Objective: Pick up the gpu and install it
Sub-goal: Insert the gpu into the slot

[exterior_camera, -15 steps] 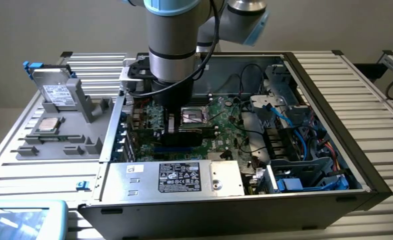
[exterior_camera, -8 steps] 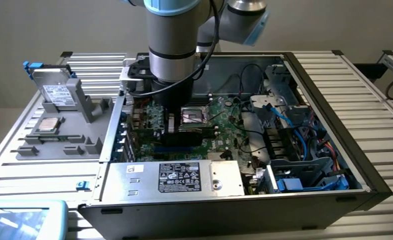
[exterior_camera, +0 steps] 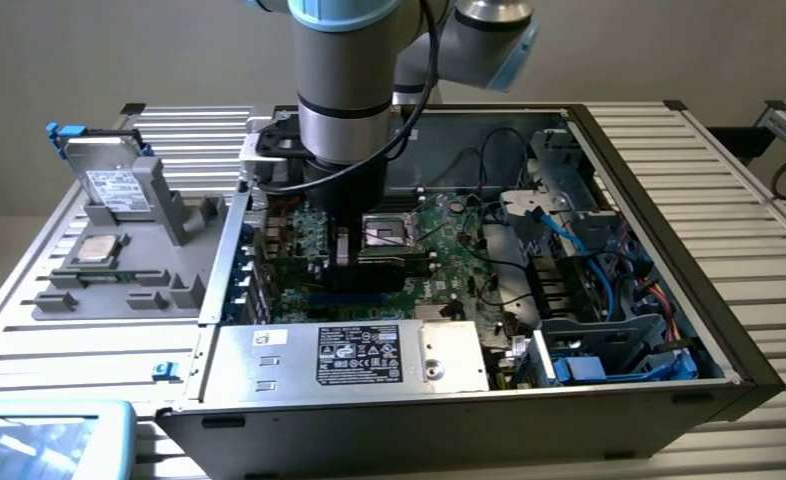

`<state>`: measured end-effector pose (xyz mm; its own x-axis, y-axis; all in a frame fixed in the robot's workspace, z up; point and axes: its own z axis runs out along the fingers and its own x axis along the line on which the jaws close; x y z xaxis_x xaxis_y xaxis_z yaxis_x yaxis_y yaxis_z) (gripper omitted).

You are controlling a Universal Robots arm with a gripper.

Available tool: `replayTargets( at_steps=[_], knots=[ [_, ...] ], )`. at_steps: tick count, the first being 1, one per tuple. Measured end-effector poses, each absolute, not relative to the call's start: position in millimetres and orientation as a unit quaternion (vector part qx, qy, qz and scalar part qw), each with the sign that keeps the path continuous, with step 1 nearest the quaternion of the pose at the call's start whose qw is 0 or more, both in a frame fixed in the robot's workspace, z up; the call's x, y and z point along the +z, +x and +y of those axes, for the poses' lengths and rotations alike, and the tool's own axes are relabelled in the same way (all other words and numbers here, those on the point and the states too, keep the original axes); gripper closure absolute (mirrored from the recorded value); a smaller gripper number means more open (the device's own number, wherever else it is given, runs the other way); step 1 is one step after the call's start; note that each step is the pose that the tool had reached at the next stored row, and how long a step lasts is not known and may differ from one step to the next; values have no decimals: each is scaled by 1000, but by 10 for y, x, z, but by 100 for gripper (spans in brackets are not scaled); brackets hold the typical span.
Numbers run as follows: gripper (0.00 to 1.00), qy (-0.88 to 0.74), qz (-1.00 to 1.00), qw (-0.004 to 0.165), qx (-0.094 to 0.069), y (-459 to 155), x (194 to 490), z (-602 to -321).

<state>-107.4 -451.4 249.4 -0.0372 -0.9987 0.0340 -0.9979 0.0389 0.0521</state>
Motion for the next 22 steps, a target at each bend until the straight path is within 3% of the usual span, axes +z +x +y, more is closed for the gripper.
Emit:
replayTargets(
  at_steps=[22],
  knots=[
    [71,693,-720,30,-7,-1082,2472,-4514]
  ],
)
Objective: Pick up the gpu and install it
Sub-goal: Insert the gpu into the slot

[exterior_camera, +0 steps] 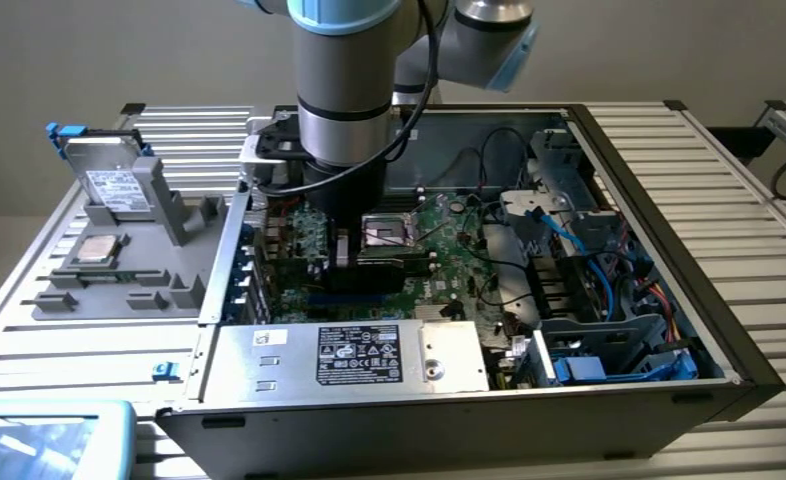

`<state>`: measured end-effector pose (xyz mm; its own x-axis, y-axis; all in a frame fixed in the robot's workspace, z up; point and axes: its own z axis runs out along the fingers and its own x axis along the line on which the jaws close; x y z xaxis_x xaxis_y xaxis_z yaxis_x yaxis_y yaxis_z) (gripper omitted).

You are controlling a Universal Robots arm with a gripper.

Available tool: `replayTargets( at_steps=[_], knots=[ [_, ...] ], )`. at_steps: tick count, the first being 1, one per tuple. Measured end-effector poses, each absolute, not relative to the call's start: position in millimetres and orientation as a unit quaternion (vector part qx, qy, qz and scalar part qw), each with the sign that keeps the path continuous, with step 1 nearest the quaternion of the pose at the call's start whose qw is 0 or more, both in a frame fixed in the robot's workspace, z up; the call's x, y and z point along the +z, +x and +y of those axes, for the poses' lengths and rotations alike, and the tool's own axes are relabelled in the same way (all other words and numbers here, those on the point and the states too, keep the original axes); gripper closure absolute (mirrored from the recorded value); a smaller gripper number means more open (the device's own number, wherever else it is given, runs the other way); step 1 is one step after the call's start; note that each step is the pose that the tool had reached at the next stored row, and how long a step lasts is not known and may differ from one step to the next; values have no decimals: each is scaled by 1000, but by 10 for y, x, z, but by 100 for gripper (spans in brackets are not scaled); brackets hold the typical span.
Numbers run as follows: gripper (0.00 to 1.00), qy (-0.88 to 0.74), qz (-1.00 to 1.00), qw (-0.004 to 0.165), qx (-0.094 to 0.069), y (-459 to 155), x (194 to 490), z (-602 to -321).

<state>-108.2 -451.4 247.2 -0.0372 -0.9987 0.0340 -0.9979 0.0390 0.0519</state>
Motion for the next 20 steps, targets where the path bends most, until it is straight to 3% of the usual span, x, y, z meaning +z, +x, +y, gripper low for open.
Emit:
replayTargets(
  at_steps=[20],
  knots=[
    [71,693,-720,27,-4,-1097,2453,-4508]
  ],
)
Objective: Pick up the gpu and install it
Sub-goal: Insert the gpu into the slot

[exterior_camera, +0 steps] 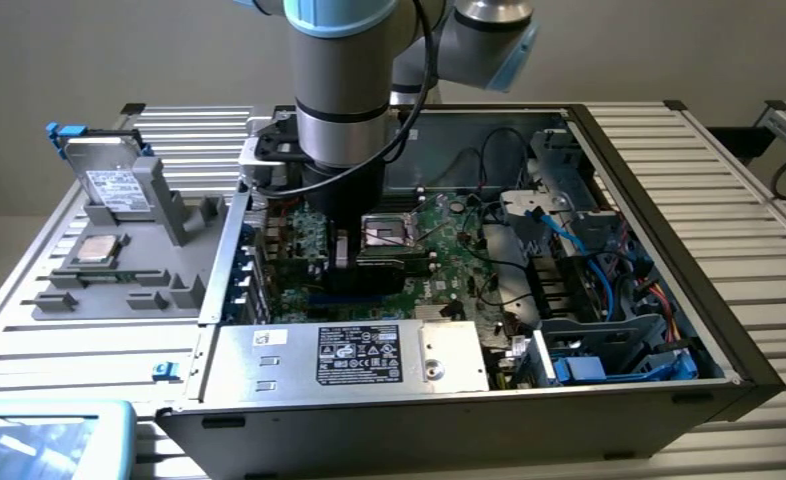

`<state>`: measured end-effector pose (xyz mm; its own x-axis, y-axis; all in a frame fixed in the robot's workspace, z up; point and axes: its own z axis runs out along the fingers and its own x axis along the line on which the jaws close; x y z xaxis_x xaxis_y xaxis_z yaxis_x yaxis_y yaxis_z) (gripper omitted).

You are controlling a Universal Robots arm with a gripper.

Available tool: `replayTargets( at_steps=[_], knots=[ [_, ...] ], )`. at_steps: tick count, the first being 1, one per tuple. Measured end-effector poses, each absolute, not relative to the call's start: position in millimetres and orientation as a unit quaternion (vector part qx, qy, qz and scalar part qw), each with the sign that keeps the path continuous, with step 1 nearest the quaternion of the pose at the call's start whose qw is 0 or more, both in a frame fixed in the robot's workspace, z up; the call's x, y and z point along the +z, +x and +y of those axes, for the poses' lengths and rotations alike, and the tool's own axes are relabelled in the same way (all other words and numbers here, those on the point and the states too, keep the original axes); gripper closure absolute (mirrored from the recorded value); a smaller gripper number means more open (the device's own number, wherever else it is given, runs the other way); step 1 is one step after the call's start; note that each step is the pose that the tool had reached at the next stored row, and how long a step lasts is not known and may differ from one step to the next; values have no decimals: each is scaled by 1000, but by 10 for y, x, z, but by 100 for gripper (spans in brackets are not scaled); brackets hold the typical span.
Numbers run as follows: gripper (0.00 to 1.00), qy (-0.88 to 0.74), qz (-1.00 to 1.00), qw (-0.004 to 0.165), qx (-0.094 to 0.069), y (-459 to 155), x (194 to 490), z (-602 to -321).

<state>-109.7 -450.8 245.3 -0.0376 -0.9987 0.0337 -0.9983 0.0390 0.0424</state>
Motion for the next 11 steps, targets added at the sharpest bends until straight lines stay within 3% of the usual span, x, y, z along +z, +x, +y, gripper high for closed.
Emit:
replayTargets(
  at_steps=[11],
  knots=[
    [71,693,-720,22,-3,-1102,2456,-4519]
  ],
)
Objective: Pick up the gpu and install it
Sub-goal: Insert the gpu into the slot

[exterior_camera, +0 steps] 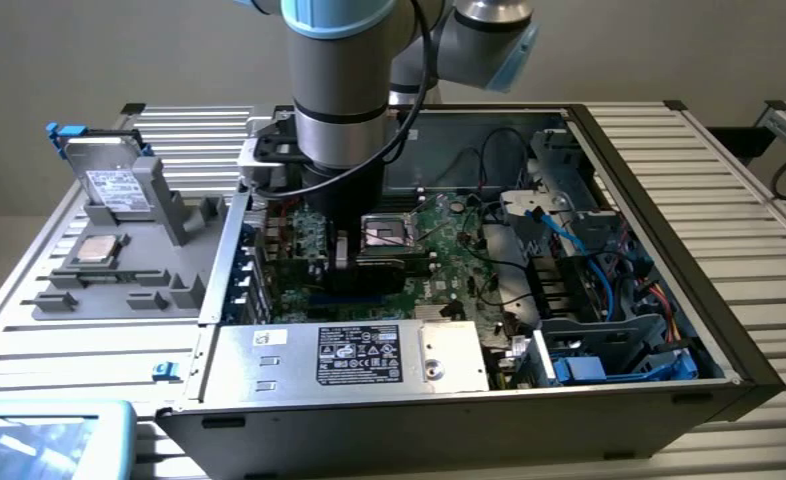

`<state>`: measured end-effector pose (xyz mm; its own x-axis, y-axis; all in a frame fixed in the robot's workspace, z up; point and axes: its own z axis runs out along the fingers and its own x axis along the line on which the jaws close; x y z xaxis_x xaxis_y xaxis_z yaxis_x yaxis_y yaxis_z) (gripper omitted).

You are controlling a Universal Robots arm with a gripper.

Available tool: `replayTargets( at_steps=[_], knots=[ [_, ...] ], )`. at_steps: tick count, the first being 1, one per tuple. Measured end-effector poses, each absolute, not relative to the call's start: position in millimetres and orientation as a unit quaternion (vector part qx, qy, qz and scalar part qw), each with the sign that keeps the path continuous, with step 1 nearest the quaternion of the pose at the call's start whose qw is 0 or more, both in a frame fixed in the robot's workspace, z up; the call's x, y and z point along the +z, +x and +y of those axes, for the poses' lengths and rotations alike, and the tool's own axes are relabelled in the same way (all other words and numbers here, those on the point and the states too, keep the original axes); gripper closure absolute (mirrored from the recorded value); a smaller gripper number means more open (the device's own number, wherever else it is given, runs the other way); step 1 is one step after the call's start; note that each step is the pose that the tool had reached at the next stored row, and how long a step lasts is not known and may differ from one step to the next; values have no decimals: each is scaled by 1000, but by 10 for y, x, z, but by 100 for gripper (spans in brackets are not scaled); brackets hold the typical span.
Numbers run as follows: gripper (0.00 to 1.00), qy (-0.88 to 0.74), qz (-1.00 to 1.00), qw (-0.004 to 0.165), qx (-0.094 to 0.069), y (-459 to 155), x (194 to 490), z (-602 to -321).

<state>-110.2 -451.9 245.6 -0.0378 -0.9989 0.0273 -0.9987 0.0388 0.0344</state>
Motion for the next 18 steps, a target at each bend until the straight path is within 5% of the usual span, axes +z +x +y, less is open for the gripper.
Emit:
replayTargets(
  at_steps=[18],
  knots=[
    [71,693,-720,18,-7,-1107,2454,-4527]
  ],
)
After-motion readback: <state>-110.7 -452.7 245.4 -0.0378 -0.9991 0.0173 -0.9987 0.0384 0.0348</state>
